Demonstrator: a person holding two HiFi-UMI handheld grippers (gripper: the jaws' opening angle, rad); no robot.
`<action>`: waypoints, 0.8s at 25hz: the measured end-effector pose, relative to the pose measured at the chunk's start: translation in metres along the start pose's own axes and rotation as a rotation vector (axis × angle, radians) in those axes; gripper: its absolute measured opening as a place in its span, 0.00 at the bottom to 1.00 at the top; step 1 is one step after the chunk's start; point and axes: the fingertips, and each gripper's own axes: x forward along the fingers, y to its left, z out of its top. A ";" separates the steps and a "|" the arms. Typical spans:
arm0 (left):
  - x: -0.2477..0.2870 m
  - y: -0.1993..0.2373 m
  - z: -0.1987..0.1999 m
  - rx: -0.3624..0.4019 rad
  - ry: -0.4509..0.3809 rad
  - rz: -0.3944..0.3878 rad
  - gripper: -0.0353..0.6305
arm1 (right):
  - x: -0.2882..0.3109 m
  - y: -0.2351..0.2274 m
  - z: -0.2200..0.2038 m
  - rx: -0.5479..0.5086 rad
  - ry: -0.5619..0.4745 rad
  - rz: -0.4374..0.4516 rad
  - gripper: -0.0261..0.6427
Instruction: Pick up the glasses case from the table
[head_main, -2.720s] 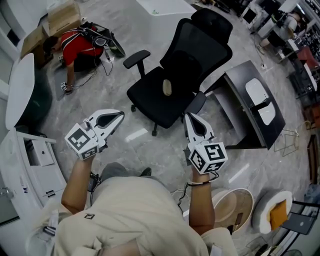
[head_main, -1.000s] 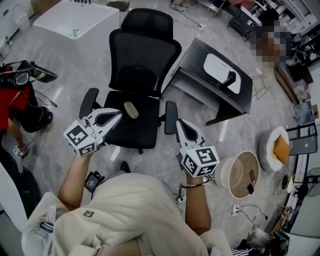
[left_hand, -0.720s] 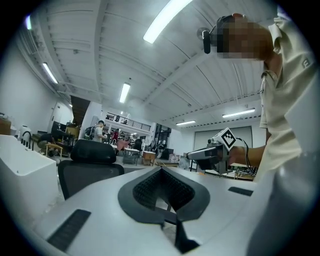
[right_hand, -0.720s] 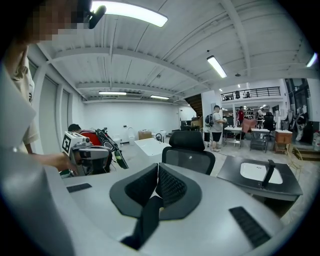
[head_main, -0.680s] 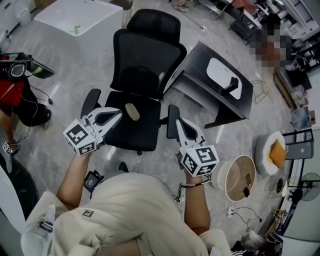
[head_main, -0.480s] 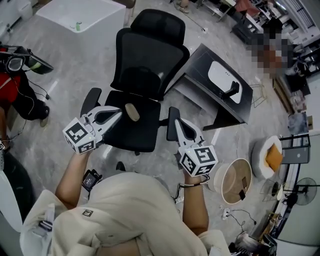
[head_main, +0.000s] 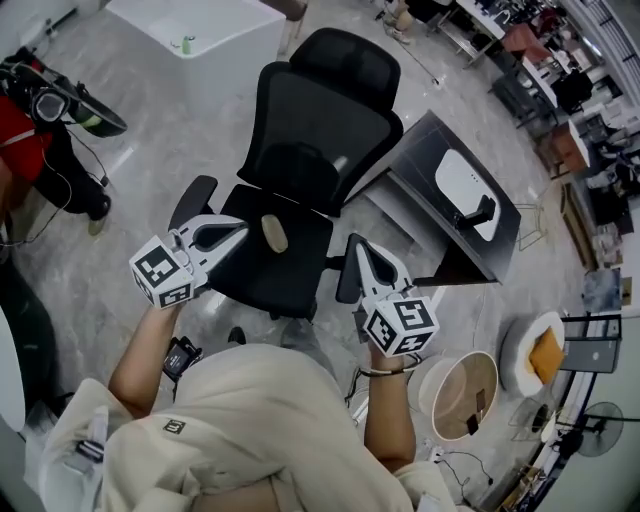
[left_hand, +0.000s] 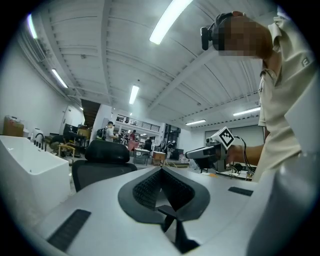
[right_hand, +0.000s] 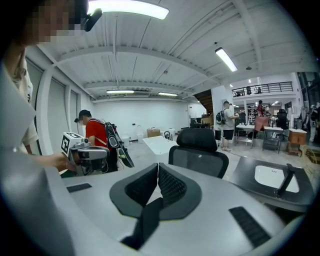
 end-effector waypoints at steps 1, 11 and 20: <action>0.000 0.004 0.001 0.001 0.002 0.027 0.07 | 0.007 -0.004 0.000 0.000 0.000 0.020 0.08; 0.012 0.033 0.005 0.019 0.034 0.235 0.07 | 0.072 -0.042 0.020 -0.033 0.017 0.229 0.08; 0.029 0.037 -0.010 0.003 0.063 0.294 0.07 | 0.102 -0.056 0.017 -0.031 0.042 0.322 0.08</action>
